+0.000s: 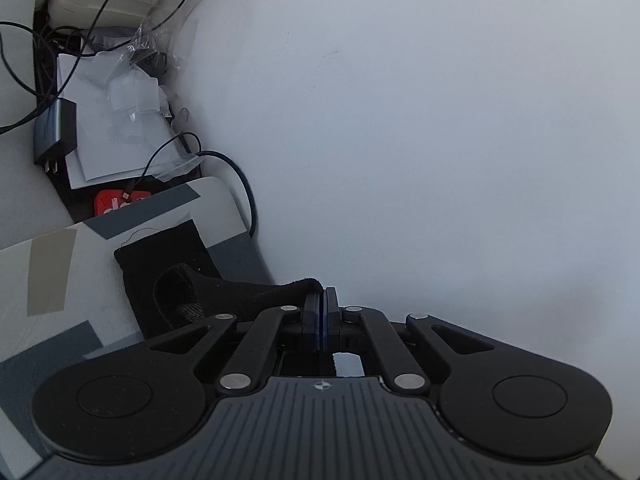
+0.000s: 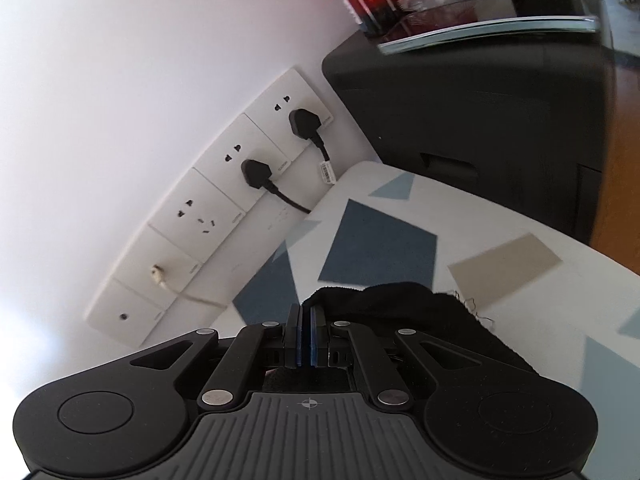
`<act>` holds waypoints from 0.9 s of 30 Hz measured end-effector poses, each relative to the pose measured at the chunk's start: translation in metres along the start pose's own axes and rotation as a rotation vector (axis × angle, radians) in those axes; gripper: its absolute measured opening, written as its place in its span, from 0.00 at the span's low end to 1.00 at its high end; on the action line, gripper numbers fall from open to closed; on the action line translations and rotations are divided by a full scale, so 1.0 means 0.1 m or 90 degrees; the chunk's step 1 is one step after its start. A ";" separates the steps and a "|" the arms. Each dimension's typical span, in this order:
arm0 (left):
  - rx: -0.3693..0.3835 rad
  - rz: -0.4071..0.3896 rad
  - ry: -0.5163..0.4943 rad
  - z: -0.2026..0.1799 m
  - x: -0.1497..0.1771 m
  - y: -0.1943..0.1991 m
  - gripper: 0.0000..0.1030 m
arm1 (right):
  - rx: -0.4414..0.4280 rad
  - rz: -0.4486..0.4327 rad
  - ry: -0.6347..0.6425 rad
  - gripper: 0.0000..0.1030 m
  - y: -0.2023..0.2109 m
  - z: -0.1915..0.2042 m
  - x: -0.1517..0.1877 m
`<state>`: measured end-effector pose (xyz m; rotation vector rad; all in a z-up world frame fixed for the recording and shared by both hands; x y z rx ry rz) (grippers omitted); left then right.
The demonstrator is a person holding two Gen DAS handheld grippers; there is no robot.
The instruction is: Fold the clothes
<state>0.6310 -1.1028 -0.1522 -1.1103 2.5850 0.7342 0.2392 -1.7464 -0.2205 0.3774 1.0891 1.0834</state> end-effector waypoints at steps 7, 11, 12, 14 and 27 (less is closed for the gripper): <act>-0.155 0.191 -0.056 0.55 0.20 -0.69 0.78 | 0.107 0.012 0.054 0.47 -0.41 0.09 0.21; -0.153 0.229 -0.055 0.83 0.22 -0.49 0.79 | 0.070 -0.011 0.142 0.52 -0.08 0.17 0.50; -0.156 0.238 -0.049 0.91 0.23 -0.43 0.79 | 0.062 -0.012 0.175 0.52 0.00 0.20 0.60; -0.164 0.250 -0.037 1.06 0.26 -0.33 0.79 | 0.044 -0.017 0.270 0.53 0.13 0.34 0.91; -0.201 0.190 -0.047 1.23 0.31 -0.50 0.55 | -0.022 0.046 0.664 0.78 0.28 1.06 2.60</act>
Point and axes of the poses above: each gripper's, at about its wrist camera, not at the fingertips, and y roughly against the way its jaws point, z to its left, x to its underside, the point moved 9 cm from there along -y, roughly the way its jaws point, and after that the axes turned 12 degrees about x, right-handed, at the moved point
